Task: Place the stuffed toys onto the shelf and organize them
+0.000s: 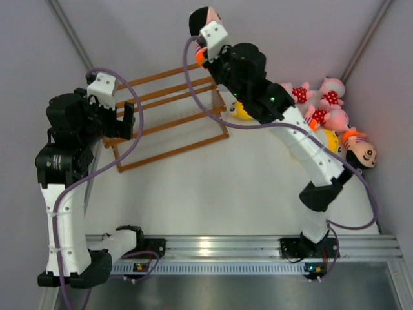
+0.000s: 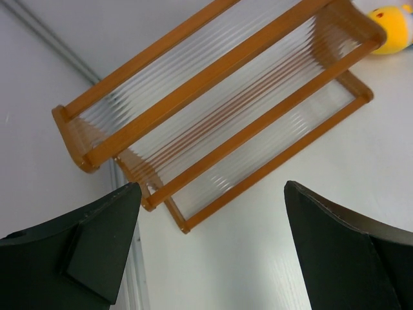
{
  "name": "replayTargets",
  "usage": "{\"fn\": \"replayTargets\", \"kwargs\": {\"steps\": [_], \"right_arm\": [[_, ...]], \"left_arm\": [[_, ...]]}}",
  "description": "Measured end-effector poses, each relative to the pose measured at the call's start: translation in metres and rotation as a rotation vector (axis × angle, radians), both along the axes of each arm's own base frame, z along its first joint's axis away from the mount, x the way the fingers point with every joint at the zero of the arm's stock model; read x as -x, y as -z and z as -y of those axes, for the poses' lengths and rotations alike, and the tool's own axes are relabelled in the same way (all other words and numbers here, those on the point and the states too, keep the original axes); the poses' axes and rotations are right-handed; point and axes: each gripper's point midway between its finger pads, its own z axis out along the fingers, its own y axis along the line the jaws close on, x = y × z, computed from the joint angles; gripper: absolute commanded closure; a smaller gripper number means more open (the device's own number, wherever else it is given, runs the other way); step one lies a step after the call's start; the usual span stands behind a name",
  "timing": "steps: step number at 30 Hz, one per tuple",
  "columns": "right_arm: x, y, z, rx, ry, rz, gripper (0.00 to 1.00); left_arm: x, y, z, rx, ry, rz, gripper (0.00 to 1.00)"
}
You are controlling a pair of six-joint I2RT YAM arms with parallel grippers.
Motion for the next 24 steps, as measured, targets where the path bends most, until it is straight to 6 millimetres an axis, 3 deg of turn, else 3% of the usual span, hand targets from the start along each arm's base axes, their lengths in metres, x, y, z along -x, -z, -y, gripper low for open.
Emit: {"fn": "replayTargets", "kwargs": {"steps": [2, 5, 7, 9, 11, 19, 24], "right_arm": [[-0.031, 0.026, -0.004, 0.148, 0.096, 0.016, 1.00], [-0.070, 0.089, -0.008, 0.413, 0.203, 0.008, 1.00], [-0.086, 0.125, -0.010, 0.572, 0.240, 0.003, 1.00], [-0.096, 0.147, -0.011, 0.686, 0.257, 0.008, 1.00], [-0.098, 0.153, -0.013, 0.762, 0.265, 0.032, 1.00], [-0.094, 0.135, -0.026, 0.862, 0.300, 0.146, 1.00], [-0.106, 0.151, -0.037, 0.903, 0.306, 0.167, 1.00]], "left_arm": [[-0.003, 0.010, -0.006, -0.014, -0.034, -0.026, 0.02], [-0.008, 0.024, -0.012, -0.028, -0.062, -0.065, 0.02], [-0.010, 0.030, -0.013, -0.035, -0.071, -0.082, 0.02], [-0.012, 0.034, -0.014, -0.038, -0.075, -0.096, 0.02], [-0.013, 0.038, -0.014, -0.039, -0.075, -0.106, 0.02], [-0.015, 0.042, -0.013, -0.038, -0.071, -0.118, 0.02], [-0.015, 0.042, -0.013, -0.038, -0.071, -0.118, 0.02]]}}
